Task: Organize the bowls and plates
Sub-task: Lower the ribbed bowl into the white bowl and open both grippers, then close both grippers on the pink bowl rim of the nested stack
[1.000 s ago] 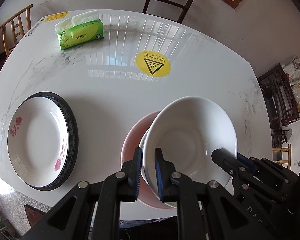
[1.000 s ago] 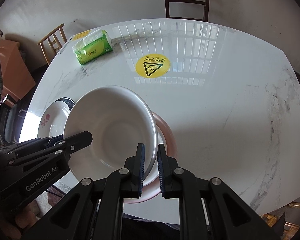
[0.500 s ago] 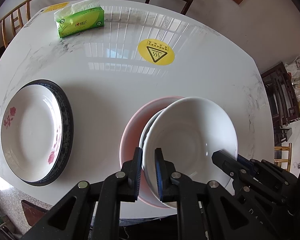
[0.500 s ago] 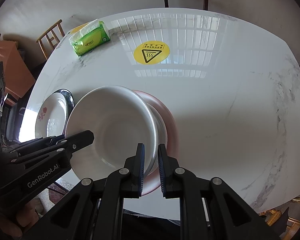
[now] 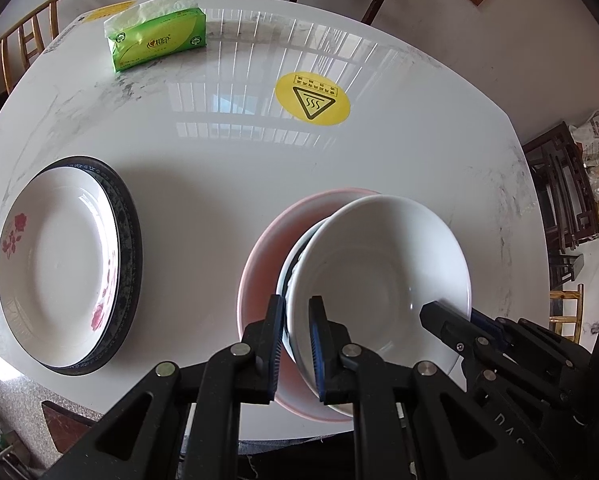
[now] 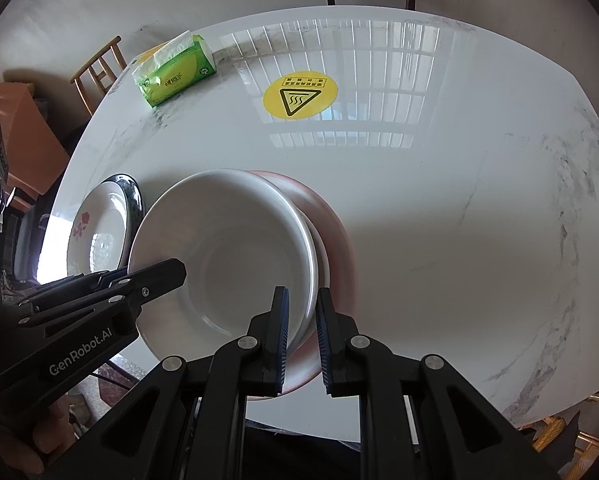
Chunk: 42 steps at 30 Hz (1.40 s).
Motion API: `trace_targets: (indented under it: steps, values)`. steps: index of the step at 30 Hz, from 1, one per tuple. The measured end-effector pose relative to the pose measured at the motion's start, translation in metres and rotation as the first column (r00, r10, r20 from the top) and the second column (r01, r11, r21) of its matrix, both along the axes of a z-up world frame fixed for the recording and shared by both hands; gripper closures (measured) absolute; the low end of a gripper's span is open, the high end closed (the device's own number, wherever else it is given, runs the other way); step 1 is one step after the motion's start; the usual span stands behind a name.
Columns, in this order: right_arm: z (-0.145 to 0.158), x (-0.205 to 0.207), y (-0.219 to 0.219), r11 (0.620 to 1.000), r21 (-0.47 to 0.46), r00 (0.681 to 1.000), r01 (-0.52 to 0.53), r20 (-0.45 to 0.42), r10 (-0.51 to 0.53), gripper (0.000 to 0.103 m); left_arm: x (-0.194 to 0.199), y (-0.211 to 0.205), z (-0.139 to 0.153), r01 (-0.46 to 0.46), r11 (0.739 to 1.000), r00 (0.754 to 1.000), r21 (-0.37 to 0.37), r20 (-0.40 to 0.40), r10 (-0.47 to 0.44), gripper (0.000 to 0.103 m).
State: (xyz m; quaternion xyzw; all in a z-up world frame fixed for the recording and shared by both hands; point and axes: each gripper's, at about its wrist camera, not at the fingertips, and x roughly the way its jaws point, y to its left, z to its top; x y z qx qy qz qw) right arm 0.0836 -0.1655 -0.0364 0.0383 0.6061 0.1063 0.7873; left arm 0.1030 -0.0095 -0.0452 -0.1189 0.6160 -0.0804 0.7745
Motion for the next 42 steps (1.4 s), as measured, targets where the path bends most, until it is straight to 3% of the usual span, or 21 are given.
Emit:
trace_targets:
  steps: [18, 28, 33, 38, 42]
  values:
    - [-0.002, 0.001, -0.002, 1.0, 0.031, 1.0, 0.004, -0.004, -0.004, 0.081, 0.001, 0.007, 0.001, 0.01, 0.999, 1.0, -0.036, 0.014, -0.01, 0.09]
    - [0.008, 0.0, -0.009, 0.998, 0.061, 1.0, 0.018, 0.022, -0.019, 0.079, -0.006, 0.02, 0.021, 0.013, 0.995, 0.997, -0.099, 0.072, -0.006, 0.089]
    - [0.02, -0.003, -0.023, 0.995, 0.085, 0.998, 0.045, 0.049, -0.049, 0.078, -0.013, 0.039, 0.028, -0.038, 0.988, 0.995, -0.148, 0.086, 0.051, 0.083]
    - [0.027, -0.006, -0.038, 0.992, 0.092, 0.993, 0.086, 0.067, -0.092, 0.071, -0.016, 0.056, 0.026, -0.098, 0.978, 0.99, -0.182, 0.079, 0.114, 0.074]
    - [0.024, -0.007, -0.045, 0.989, 0.098, 0.992, 0.109, 0.059, -0.115, 0.071, -0.017, 0.066, 0.017, -0.136, 0.97, 0.988, -0.2, 0.051, 0.149, 0.073]
